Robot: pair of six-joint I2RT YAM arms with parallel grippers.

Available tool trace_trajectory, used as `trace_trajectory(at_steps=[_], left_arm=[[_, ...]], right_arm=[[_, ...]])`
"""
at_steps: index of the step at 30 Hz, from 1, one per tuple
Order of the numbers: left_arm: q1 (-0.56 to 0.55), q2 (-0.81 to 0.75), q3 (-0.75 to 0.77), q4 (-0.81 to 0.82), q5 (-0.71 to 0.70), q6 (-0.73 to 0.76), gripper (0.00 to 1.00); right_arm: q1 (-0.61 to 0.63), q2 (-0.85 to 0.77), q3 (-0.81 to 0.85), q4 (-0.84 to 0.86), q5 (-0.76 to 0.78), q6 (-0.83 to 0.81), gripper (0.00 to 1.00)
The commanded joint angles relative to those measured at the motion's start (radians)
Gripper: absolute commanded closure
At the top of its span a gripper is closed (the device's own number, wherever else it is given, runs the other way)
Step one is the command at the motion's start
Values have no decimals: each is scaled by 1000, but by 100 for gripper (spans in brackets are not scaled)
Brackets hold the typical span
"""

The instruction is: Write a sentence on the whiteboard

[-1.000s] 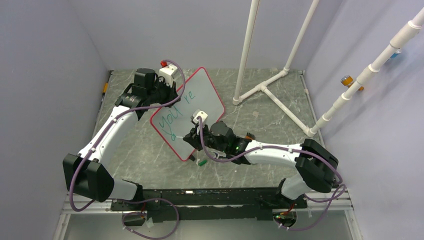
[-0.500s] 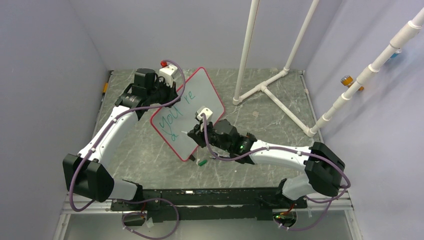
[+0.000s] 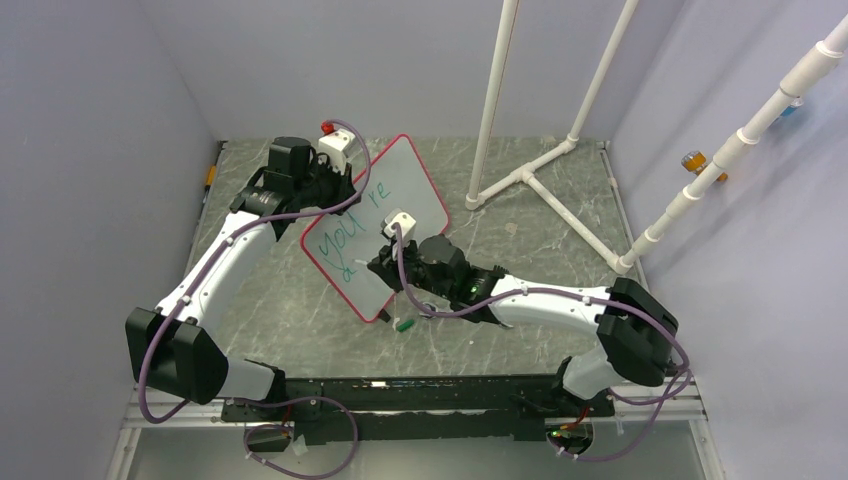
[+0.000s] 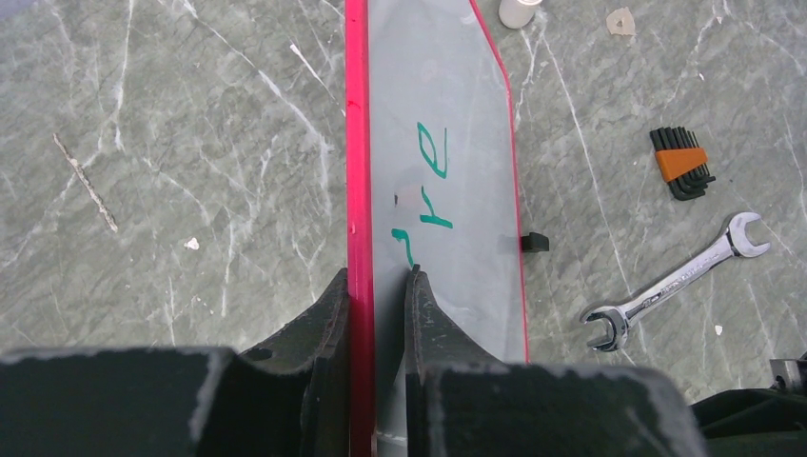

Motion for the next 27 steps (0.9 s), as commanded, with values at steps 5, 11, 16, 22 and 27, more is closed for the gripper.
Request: trace_trajectory(at_steps=[5, 11, 16, 22, 27], left_arm=[[15, 21, -26, -120, -236, 213, 100], [15, 19, -26, -120, -233, 213, 100], [15, 17, -27, -120, -231, 215, 100], [15, 15, -26, -120, -229, 215, 100], [15, 17, -26, -119, -231, 215, 100]], right_arm=[[-2, 20, 2, 55, -7, 11, 100], [-2, 14, -46, 58, -16, 45, 100], [-1, 0, -63, 62, -19, 62, 100], [-1, 7, -45, 63, -20, 64, 100], [-1, 9, -17, 50, 4, 49, 100]])
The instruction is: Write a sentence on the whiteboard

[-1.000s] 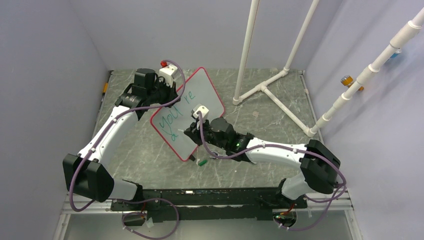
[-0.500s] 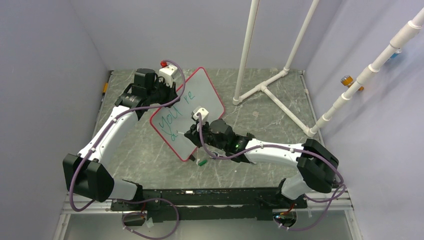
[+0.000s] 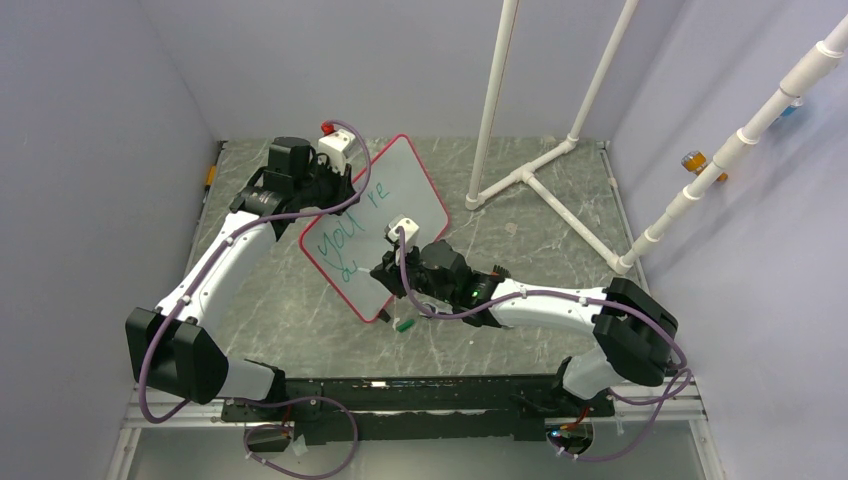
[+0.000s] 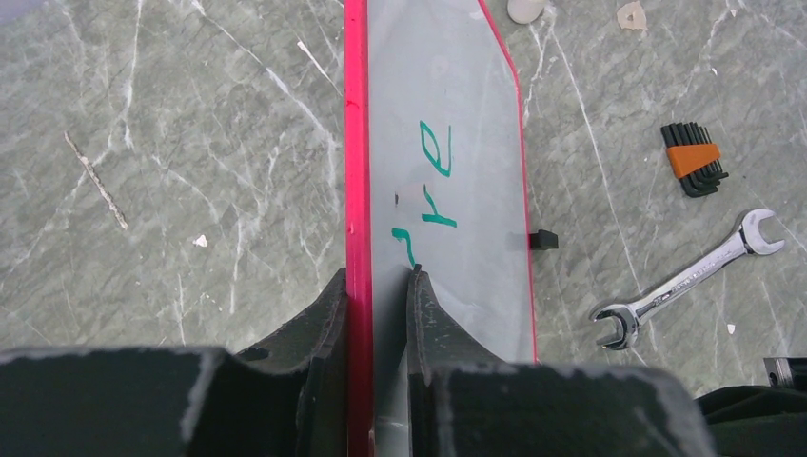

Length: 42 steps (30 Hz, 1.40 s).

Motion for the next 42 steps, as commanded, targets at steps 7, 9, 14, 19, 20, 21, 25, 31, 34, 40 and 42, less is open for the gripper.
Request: trace_trajectory(at_steps=[7, 9, 14, 19, 20, 21, 25, 31, 34, 40, 42], left_arm=[[13, 16, -26, -115, -222, 200, 100], [13, 16, -24, -115, -223, 201, 100], [13, 15, -25, -115, -223, 200, 100], [13, 14, -26, -115, -223, 201, 100], [13, 14, -26, -115, -224, 201, 100], [13, 14, -25, -115, -223, 201, 100], [13, 14, -26, -115, -224, 202, 100], [13, 14, -25, -116, -225, 202, 100], [13, 12, -26, -116, -225, 202, 100], [13, 15, -25, -117, -232, 203, 100], [13, 15, -25, -117, -233, 202, 100]], right_arm=[[0, 12, 83, 4, 46, -33, 100], [-1, 16, 94, 0, 54, -39, 100], [-2, 26, 113, -5, 73, -49, 100], [-3, 34, 119, -22, 98, -54, 100], [-2, 34, 117, -24, 102, -53, 100], [-2, 35, 113, -26, 105, -52, 100], [-3, 27, 92, -29, 113, -44, 100], [-3, 21, 61, -30, 106, -27, 100], [-1, 17, 46, -29, 93, -13, 100], [-2, -1, 22, -35, 77, 9, 100], [0, -7, 17, -38, 75, 13, 100]])
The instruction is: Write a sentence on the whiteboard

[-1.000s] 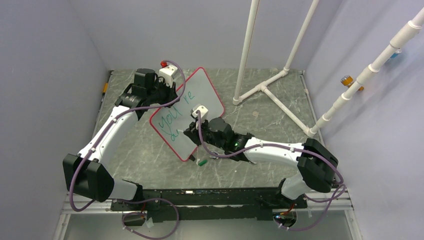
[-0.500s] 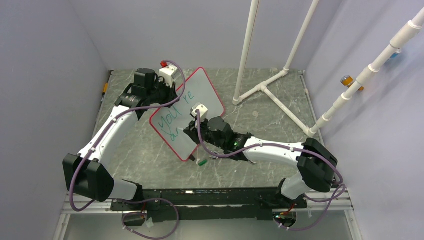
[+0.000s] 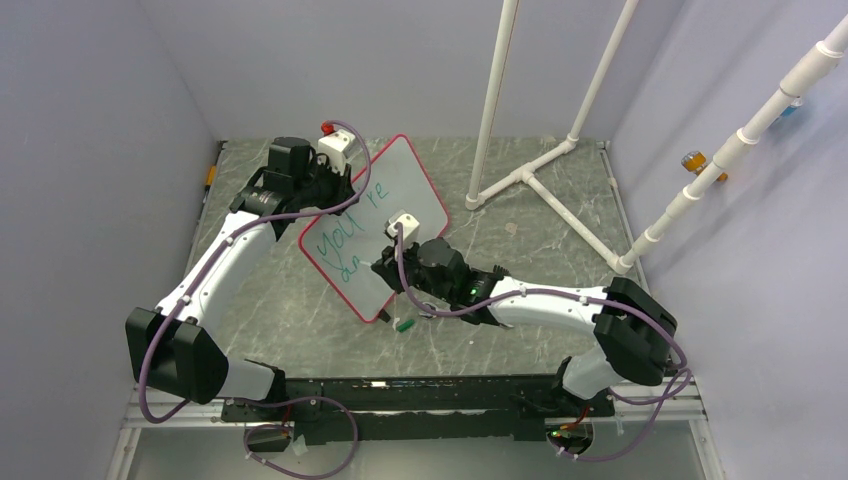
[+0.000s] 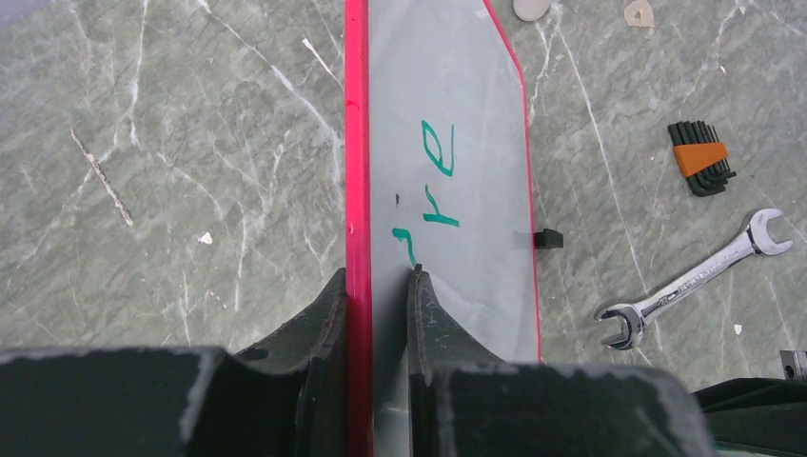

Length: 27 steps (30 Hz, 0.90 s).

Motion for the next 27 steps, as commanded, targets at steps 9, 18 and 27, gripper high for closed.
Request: trace_trajectory(at_steps=[9, 18, 27], left_arm=[[13, 14, -25, -115, -224, 196, 100], [13, 11, -27, -115, -225, 198, 100], [13, 11, -25, -117, -229, 199, 100]], right_arm=[[-3, -18, -15, -6, -2, 36, 100], [-3, 1, 42, -21, 23, 21, 100], [-4, 24, 83, -27, 46, 1, 100]])
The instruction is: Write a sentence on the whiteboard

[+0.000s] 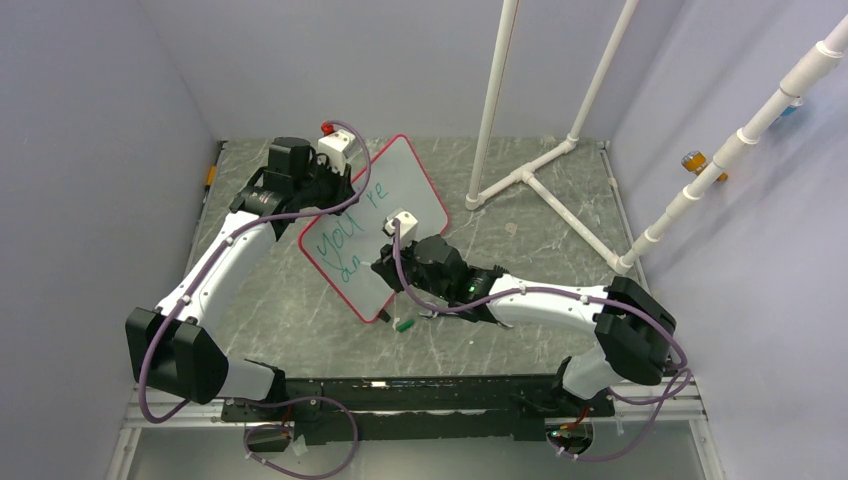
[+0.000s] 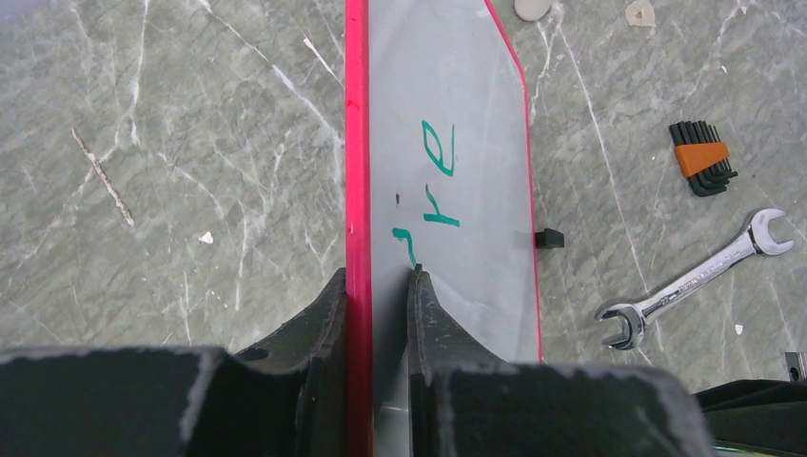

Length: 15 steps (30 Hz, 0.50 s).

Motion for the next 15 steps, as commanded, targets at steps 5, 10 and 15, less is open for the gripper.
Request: trace_trajectory(at_steps=[5, 10, 15], left_arm=[[14, 10, -27, -116, -229, 198, 100], [13, 9, -26, -116, -230, 199, 100], [13, 8, -26, -117, -230, 199, 100]], right_arm=[[-4, 27, 74, 27, 44, -27, 100], [-6, 30, 94, 23, 46, -36, 100], [-7, 37, 107, 24, 46, -38, 100]])
